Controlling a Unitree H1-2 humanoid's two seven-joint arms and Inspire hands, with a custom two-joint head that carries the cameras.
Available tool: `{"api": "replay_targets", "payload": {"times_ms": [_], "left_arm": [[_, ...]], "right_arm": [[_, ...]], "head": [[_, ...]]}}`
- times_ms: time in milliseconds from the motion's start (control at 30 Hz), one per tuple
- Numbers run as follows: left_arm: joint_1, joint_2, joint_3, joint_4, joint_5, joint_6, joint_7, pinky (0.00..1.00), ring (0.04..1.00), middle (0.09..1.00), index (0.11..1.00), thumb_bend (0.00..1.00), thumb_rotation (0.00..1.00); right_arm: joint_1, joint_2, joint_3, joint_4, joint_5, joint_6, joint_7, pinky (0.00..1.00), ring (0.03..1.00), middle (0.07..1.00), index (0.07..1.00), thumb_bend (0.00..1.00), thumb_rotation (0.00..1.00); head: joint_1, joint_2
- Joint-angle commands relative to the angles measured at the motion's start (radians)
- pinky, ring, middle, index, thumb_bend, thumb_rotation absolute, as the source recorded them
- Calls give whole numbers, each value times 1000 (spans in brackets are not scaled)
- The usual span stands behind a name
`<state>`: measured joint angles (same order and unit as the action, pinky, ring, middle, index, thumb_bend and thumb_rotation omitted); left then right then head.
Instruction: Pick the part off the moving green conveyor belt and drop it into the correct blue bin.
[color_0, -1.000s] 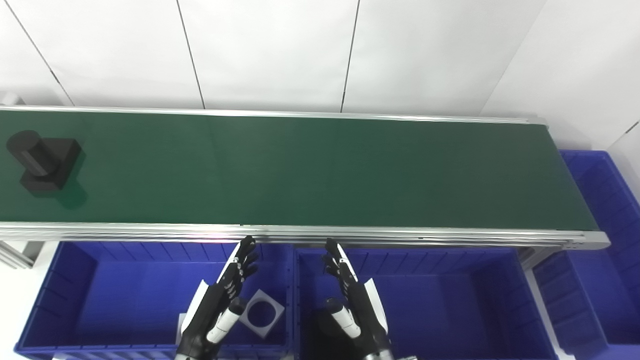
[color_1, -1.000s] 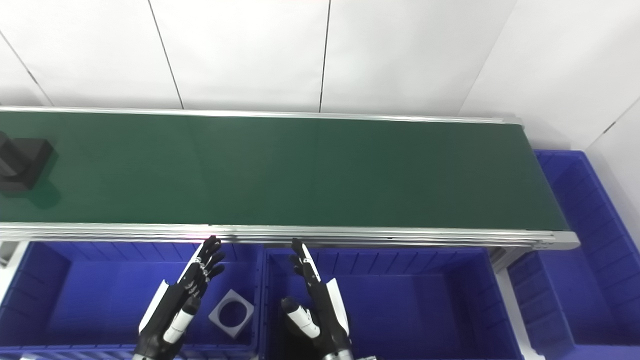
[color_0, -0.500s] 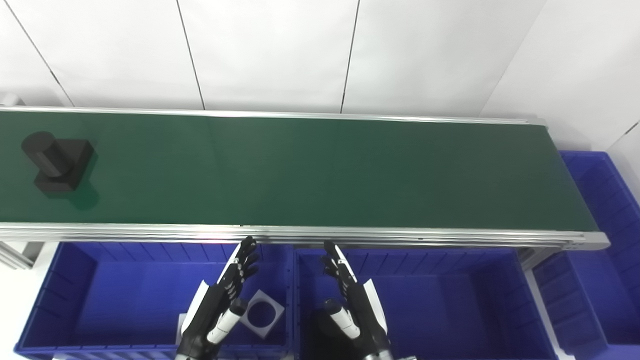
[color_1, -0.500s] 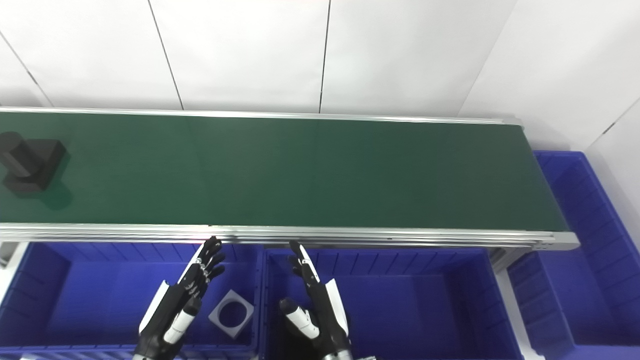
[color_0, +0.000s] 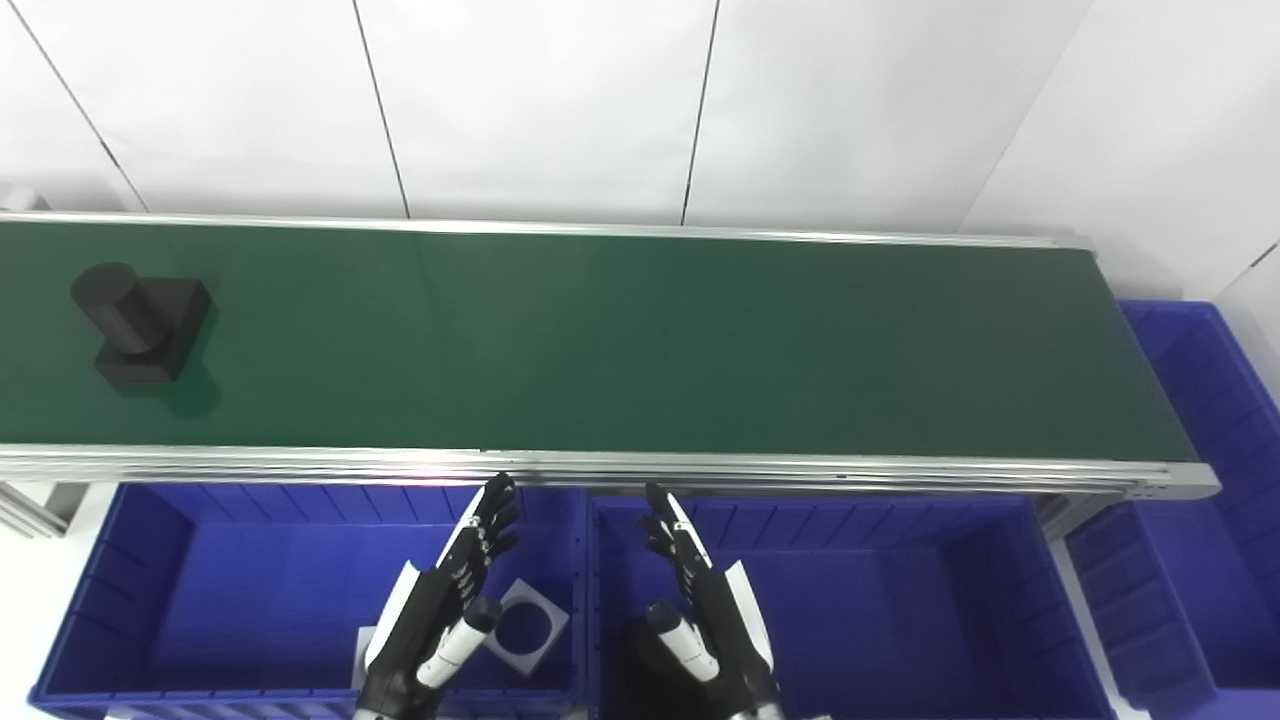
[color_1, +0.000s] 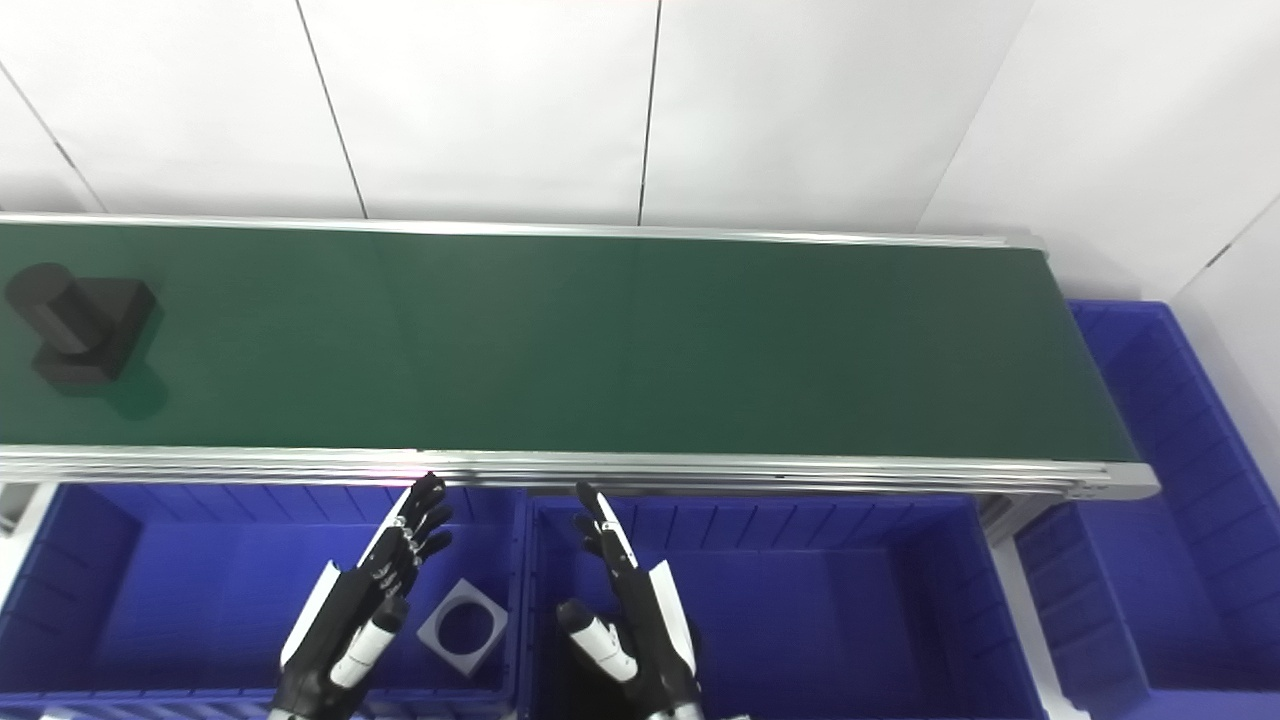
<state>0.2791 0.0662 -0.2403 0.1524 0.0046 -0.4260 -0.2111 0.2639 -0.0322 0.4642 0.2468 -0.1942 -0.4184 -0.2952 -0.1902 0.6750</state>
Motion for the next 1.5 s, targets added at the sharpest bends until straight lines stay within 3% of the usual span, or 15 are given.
{"api": "replay_targets", "payload": {"times_ms": [0,133,300,600,1067,1267,1467], "left_arm": [[-3,-3,1,-15,-6,-43,-1,923,957,985,990,768,867],[1,-4,2,-13,-6,-43,0,927,955,984,988,763,864],[4,-8,2,2,-2,-44,3,921,946,976,982,802,851],[-19,-13,2,59,1,-44,3,897,940,970,963,764,824],[-41,-13,2,103,18,-43,18,866,919,954,952,801,827],[-43,-25,-3,112,7,-44,10,891,925,956,951,800,798],[-47,-32,-25,119,55,-43,50,866,911,940,932,818,789]], "right_arm": [[4,11,12,-17,-4,-51,-14,917,922,967,966,901,970],[4,10,17,-11,-5,-51,-23,916,919,965,963,901,965],[1,6,25,10,2,-51,-35,906,915,966,964,908,956],[-28,-13,53,67,8,-51,-65,913,928,969,968,900,963],[-50,-18,73,101,21,-51,-92,928,938,965,957,906,941],[-53,-34,76,101,36,-52,-89,924,932,969,966,909,928],[-52,-50,68,105,54,-52,-86,911,932,971,978,923,954]], "head": [[1,-1],[3,-11],[31,-55],[39,-128],[50,-155],[105,-155],[173,-160]]}}
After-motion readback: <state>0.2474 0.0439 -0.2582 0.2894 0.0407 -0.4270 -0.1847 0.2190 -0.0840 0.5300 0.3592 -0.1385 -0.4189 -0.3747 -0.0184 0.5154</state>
